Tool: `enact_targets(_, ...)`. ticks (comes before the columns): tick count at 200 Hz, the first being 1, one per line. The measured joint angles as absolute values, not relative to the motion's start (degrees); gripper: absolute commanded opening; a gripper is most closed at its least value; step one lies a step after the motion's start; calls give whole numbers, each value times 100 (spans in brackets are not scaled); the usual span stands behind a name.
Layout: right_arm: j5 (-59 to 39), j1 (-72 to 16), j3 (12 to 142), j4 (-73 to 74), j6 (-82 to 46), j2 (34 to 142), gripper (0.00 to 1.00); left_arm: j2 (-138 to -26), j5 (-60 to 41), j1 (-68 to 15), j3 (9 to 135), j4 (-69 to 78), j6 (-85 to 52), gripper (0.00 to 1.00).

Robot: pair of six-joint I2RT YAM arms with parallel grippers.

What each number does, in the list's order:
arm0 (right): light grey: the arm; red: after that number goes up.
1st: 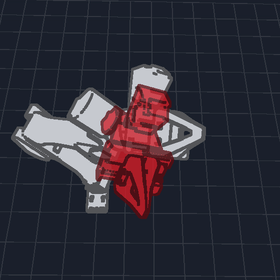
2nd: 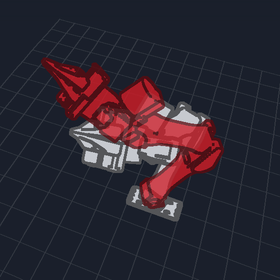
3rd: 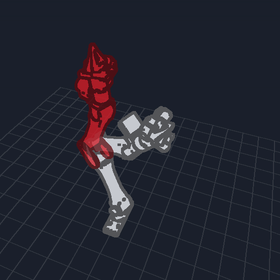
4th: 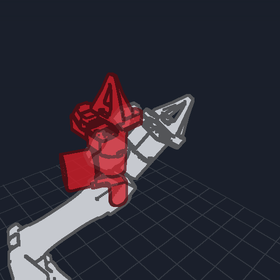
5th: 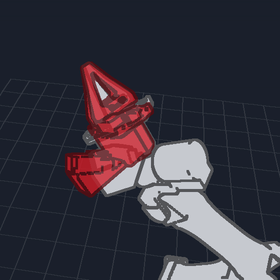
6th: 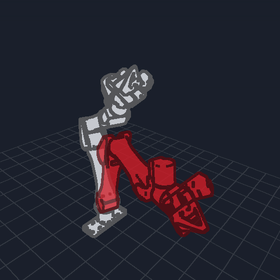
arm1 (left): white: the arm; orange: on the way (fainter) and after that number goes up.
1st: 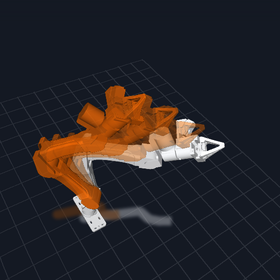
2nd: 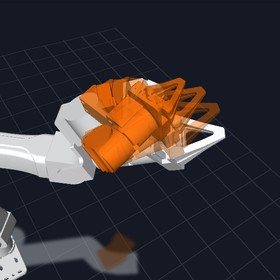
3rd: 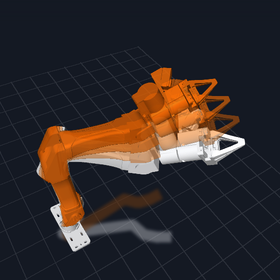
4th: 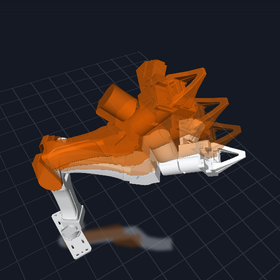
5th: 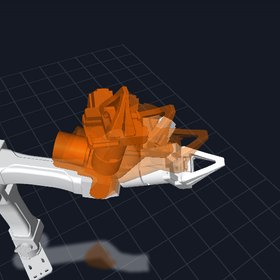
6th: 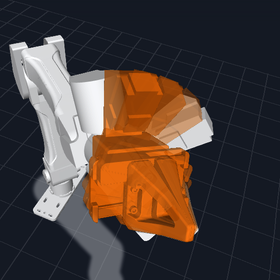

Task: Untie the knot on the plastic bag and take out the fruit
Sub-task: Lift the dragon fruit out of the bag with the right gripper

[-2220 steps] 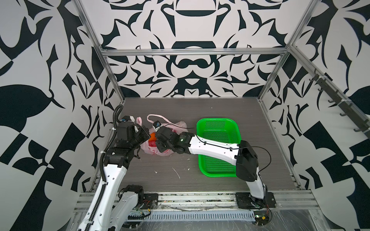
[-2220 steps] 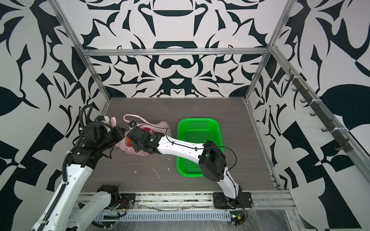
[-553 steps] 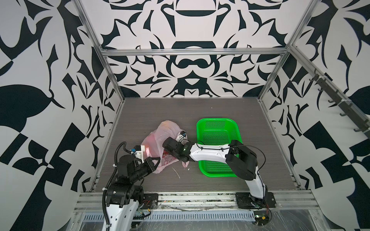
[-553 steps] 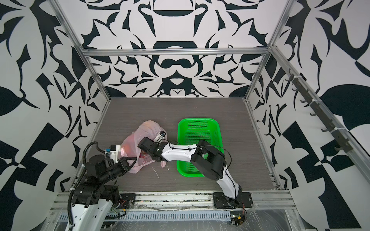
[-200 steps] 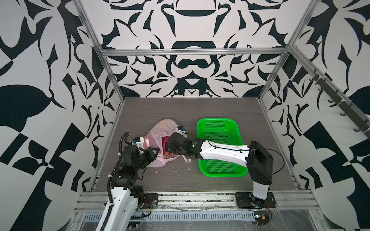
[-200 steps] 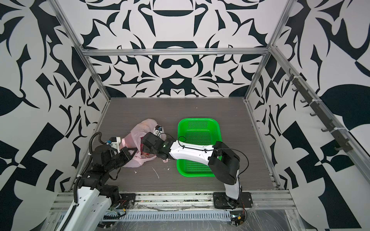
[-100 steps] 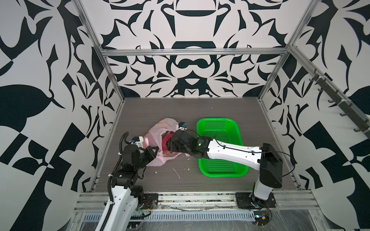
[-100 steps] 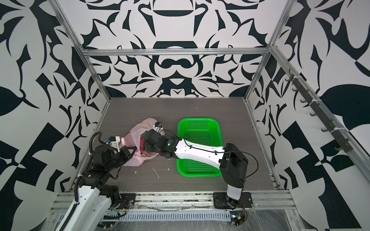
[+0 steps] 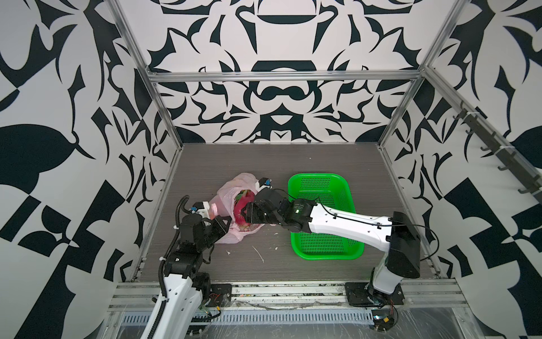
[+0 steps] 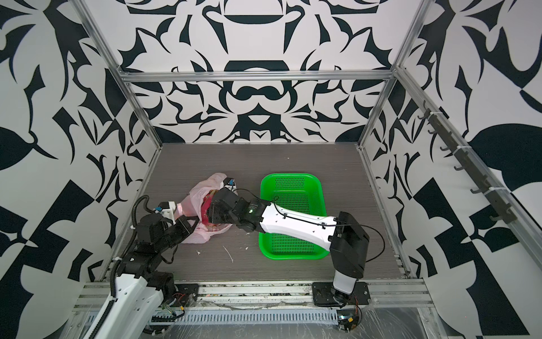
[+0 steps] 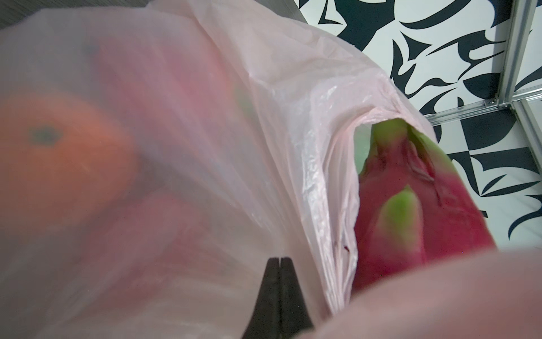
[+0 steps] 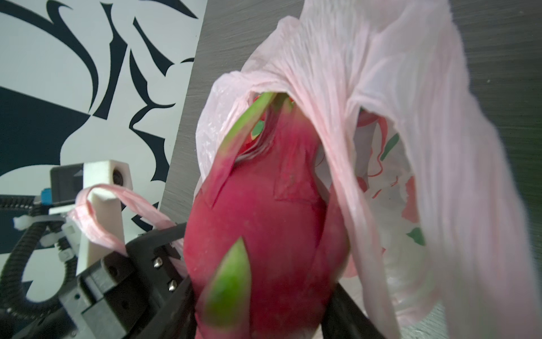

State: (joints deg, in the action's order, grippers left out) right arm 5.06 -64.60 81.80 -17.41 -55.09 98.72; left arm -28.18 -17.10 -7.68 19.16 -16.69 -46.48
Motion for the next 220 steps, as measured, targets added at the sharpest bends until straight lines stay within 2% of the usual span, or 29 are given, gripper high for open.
enact_targets(73, -47, -6460, 8180, -1984, -5315, 9863, 46, -3234, -1529, -768, 2095, -1474, -4578, 0)
enact_targets(220, -663, -6613, 8576, -3006, -4698, 9384, 44, -3352, -1282, -768, 2355, -1321, -4351, 0)
